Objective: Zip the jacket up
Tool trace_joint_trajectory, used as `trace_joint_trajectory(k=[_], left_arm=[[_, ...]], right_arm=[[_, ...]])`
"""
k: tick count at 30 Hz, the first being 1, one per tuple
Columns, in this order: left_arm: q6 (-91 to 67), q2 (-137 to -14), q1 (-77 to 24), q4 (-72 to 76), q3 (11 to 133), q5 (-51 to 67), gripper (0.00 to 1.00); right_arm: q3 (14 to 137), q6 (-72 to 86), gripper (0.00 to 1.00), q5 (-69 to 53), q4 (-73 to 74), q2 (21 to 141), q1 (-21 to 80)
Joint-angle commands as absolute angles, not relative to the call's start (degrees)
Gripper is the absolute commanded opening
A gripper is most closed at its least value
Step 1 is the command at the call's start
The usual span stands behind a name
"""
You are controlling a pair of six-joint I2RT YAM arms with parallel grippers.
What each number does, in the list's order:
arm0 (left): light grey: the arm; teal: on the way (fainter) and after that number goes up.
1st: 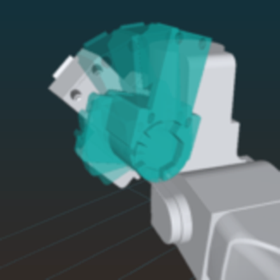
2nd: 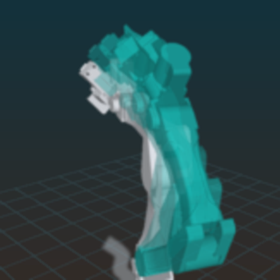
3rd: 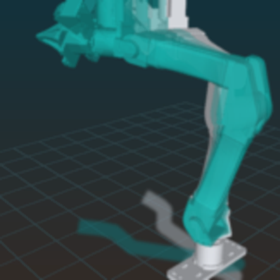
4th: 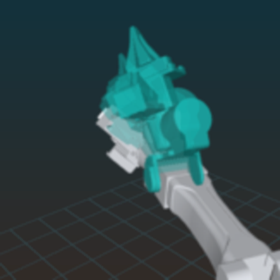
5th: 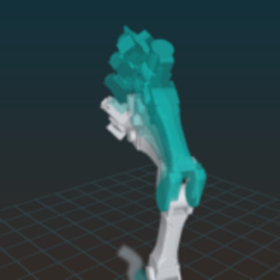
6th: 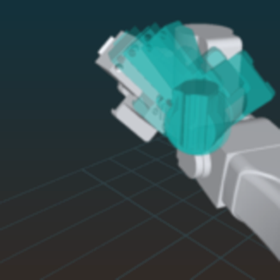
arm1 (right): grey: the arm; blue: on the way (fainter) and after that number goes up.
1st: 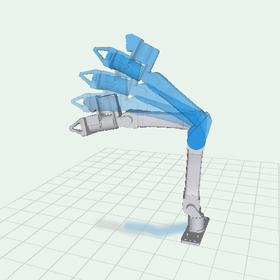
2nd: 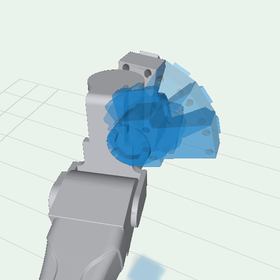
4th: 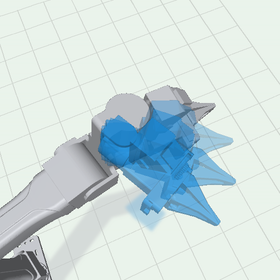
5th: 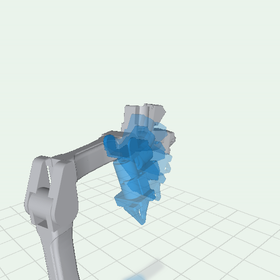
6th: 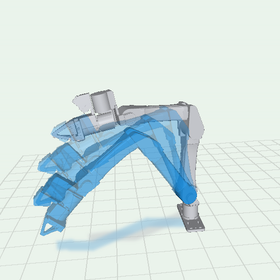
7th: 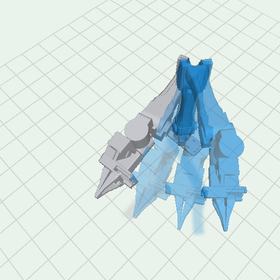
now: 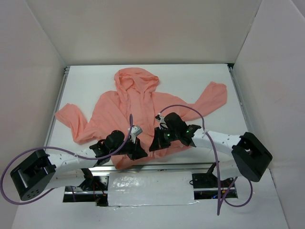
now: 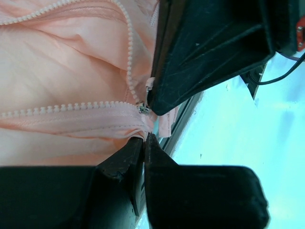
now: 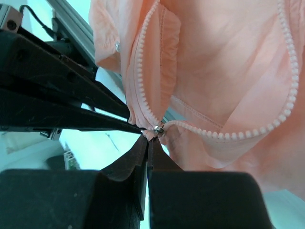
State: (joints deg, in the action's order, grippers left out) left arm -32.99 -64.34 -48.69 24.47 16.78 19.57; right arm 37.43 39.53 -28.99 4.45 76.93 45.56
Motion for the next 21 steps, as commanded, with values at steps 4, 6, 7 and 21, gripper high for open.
trace_joint_trajectory(k=[4, 6, 7, 21], left_arm=[[-31.46, -64.77, -48.96, 26.72, 18.11, 22.06, 0.0], [-31.38, -65.04, -48.96, 27.33, 18.11, 22.58, 0.0], [-31.38, -65.21, -48.87, 27.42, 18.11, 23.11, 0.0], [-31.03, -65.57, -49.13, 27.95, 18.19, 24.35, 0.0]], right_arm=[[37.79, 43.76, 0.0, -38.75, -4.21, 79.01, 43.33], [38.4, 45.08, 0.0, -40.34, -4.13, 79.71, 43.33], [38.76, 45.87, 0.0, -40.17, -3.96, 79.72, 43.24], [37.01, 54.13, 0.0, -38.75, -9.81, 81.56, 36.13]])
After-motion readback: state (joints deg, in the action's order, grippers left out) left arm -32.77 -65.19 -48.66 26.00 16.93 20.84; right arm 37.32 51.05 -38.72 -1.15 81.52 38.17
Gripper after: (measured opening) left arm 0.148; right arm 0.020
